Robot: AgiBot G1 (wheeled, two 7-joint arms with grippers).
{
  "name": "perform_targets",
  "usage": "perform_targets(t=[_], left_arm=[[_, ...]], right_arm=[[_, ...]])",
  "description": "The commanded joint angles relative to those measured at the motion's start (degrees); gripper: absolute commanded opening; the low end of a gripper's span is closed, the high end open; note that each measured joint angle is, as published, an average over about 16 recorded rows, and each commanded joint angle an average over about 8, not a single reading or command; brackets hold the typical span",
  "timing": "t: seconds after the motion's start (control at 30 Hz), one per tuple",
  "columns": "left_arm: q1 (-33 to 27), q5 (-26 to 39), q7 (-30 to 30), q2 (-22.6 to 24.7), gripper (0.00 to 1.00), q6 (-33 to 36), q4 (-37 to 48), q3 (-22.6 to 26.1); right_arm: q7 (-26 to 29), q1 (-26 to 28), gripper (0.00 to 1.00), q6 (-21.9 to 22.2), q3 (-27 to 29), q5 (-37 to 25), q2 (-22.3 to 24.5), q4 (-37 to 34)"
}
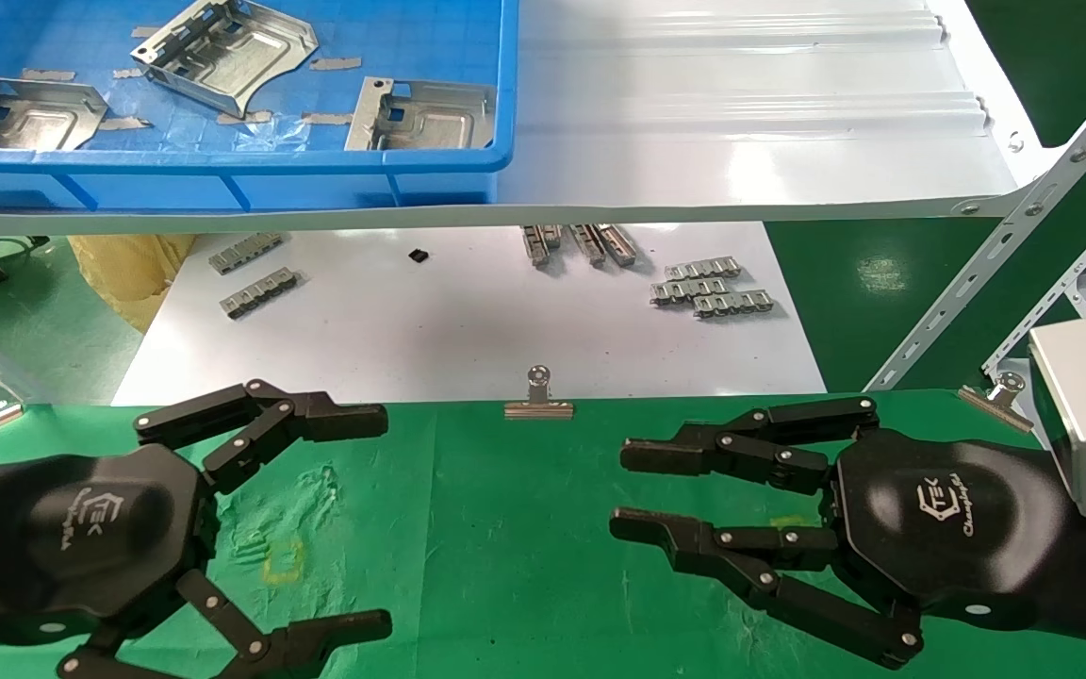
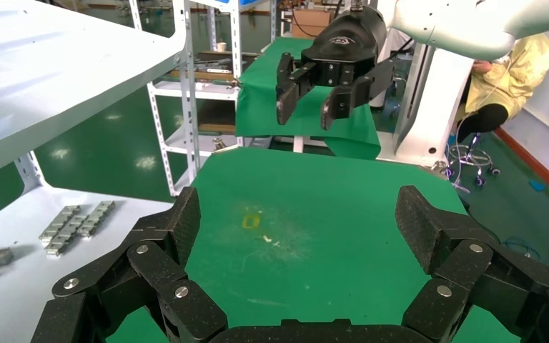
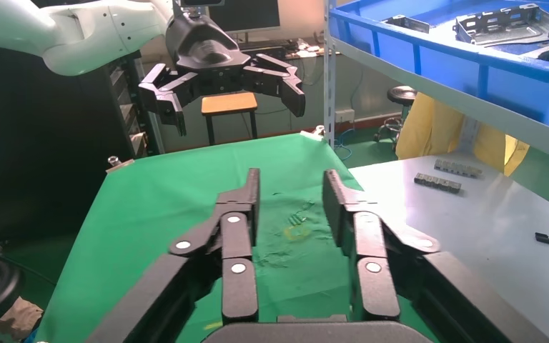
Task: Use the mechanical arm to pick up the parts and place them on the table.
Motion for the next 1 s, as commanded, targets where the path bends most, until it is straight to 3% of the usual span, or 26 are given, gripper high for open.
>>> perform_targets(t=[0.03, 0.33, 0.53, 0.77, 0.93, 0.97, 1.0], left_arm=[[0.0, 0.0, 0.0, 0.0, 1.0, 0.0, 0.0, 0.0], [-2.0, 1.5, 0.2, 1.0, 1.0, -1.0, 1.2, 0.4], [-11.1, 5.7, -0.1, 4.1, 1.0, -2.1, 6.5, 1.7], [-28.5, 14.5, 1.4, 11.4, 1.0, -4.9, 24.2, 4.9], [-39.8, 22.6, 4.8, 17.8, 1.0, -15.0, 41.6, 7.4], [-41.6, 24.2, 5.4, 19.1, 1.0, -17.7, 44.9, 7.9], [-43.3, 25.7, 6.0, 20.3, 1.0, -20.4, 47.8, 8.4]], right_arm=[[0.0, 0.0, 0.0, 0.0, 0.0, 0.0, 0.0, 0.0], [0.0, 0.0, 0.0, 0.0, 0.0, 0.0, 0.0, 0.0], [0.0, 0.0, 0.0, 0.0, 0.0, 0.0, 0.0, 0.0], [0.0, 0.0, 0.0, 0.0, 0.0, 0.0, 0.0, 0.0], [0.0, 0.0, 0.0, 0.0, 0.0, 0.0, 0.0, 0.0], [0.0, 0.0, 0.02, 0.0, 0.0, 0.0, 0.0, 0.0], [0.0, 0.0, 0.14, 0.0, 0.0, 0.0, 0.0, 0.0]])
